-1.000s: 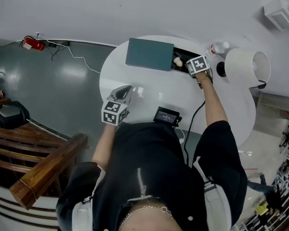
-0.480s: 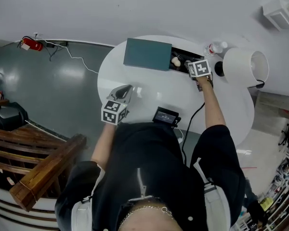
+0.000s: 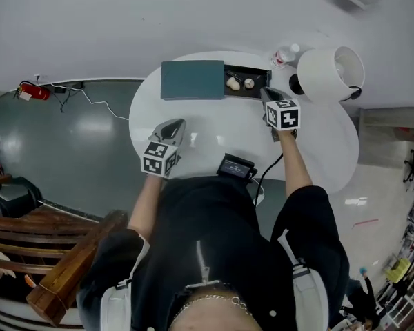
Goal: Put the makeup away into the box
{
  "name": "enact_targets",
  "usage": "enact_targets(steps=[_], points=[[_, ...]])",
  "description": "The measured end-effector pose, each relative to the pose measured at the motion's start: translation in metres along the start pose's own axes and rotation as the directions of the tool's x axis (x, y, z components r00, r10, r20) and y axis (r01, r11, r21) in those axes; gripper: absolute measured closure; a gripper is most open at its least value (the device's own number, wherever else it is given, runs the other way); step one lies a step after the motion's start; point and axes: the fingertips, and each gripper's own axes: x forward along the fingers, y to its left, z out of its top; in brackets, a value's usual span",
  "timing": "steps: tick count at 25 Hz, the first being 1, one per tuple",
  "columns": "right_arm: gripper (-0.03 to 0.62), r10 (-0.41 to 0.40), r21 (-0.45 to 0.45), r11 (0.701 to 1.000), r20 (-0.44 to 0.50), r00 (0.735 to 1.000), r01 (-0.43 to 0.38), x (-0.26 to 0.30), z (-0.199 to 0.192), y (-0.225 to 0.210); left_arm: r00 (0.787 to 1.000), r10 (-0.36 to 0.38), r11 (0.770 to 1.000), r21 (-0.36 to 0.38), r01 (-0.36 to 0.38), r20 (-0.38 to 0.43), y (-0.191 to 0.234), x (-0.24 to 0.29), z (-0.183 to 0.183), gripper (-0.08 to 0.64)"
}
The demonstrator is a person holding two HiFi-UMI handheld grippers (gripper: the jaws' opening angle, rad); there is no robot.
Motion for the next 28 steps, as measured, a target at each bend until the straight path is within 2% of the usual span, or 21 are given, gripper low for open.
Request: enact_targets(steps=[6,9,16,28], points=[[0.588,-0.045,0.006,0.999,0.135,0.990,0.044,-0.045,-0.002,0.021,0.999,-0.034,0.999,0.037,0.033,0.022,-0.010,-0.001,0.012,0.546],[0.588,-0.044,0.031,0.999,0.166,0.985,0.040,-0.062,-0.008,0.035,0.999,-0.042,0.998,0.045,0.041,0.032,-0.013,-0.004,0.015,0.546],[0.588,-0.038,0.037,0.999,0.148,0.988,0.032,-0.069,-0.029,0.055,0.998,-0.062,0.997,0.050,0.061,0.026,-0.016,-0.003,0.009,0.546],[0.588,-0.027,0.007,1.000,0.139,0.990,0.026,-0.069,-0.024,0.060,0.998,-0.058,0.997,0.046,0.057,0.031,-0.018,-0.005,0.007,0.546]])
